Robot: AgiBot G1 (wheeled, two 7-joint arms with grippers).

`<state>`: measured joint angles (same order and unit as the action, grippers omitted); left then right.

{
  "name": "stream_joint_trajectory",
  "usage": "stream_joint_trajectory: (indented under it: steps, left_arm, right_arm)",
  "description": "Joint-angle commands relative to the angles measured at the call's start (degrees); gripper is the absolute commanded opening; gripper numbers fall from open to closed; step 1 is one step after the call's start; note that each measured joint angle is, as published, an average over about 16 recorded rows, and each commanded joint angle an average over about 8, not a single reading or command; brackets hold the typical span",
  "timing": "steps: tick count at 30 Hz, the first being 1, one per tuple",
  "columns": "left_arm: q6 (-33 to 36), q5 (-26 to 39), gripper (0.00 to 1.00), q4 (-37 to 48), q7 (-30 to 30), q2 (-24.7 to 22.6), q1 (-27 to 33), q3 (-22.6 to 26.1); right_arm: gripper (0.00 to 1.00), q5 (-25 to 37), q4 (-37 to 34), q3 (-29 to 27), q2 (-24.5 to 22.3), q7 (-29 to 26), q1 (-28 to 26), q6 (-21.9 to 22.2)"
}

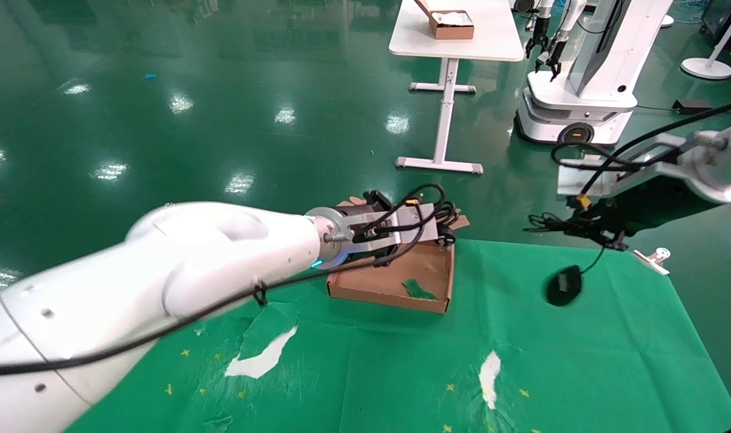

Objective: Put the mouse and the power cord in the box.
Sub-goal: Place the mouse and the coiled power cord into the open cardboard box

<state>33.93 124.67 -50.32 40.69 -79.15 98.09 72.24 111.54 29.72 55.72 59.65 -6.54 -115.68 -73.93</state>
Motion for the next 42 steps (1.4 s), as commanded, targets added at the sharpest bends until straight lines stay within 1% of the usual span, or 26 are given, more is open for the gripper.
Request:
stream_joint_trajectory:
  steps: [1, 2, 3, 11, 15, 19, 25, 29, 33, 38, 42]
  left_arm:
    - [-4.74, 3.05, 0.81, -0.3, 1.98, 0.01, -0.46, 3.25]
    - [-5.6, 3.85, 0.93, -0.34, 3.11, 0.01, -0.48, 4.1]
    - [-6.15, 4.46, 1.0, -0.38, 4.29, 0.0, -0.44, 4.86]
    - [-6.65, 8.12, 1.0, -1.4, 12.21, 0.01, 0.83, 9.35]
    - [-6.5, 9.72, 1.0, -2.02, 15.33, 0.01, 1.31, 10.88]
    - [-6.37, 10.9, 1.0, -1.83, 18.4, 0.06, 1.84, 11.74]
    - [-7.57, 12.09, 1.0, 3.18, 24.02, 0.33, 3.52, 11.14]
    - [-9.28, 13.12, 1.0, 9.4, 26.86, 0.79, 4.69, 10.58]
    - [-9.43, 13.74, 1.0, 16.41, 28.29, 1.38, 5.94, 10.44]
    - [-8.16, 12.71, 1.0, 22.27, 28.91, 1.95, 7.59, 10.03]
    - [-7.88, 11.21, 1.0, 23.65, 28.33, 2.07, 8.12, 9.79]
  right_arm:
    - [0.0, 0.36, 2.94, 0.12, -1.26, -1.76, 0.0, -0.78]
    - [0.0, 0.5, 4.67, 0.15, -1.96, -2.79, 0.23, -1.09]
    - [0.0, 0.64, 6.41, 0.16, -2.65, -3.84, 0.5, -1.37]
    - [0.0, 1.49, 18.51, -0.08, -6.51, -11.31, 2.73, -1.68]
    - [0.0, 1.81, 22.07, -0.22, -7.15, -13.48, 3.35, -1.3]
    - [0.0, 2.04, 23.73, -0.29, -6.95, -14.4, 3.63, -0.68]
    - [0.0, 2.86, 24.82, 0.04, -5.27, -12.95, 3.4, 0.87]
    - [0.0, 2.9, 25.0, 0.22, -3.95, -11.58, 3.35, 1.71]
    - [0.0, 2.19, 24.06, 0.23, -2.03, -9.87, 3.49, 2.66]
    - [0.0, 0.68, 19.87, 0.19, 2.84, -5.69, 3.85, 5.34]
    - [0.0, -0.44, 13.72, 0.17, 8.58, 0.14, 4.27, 9.53]
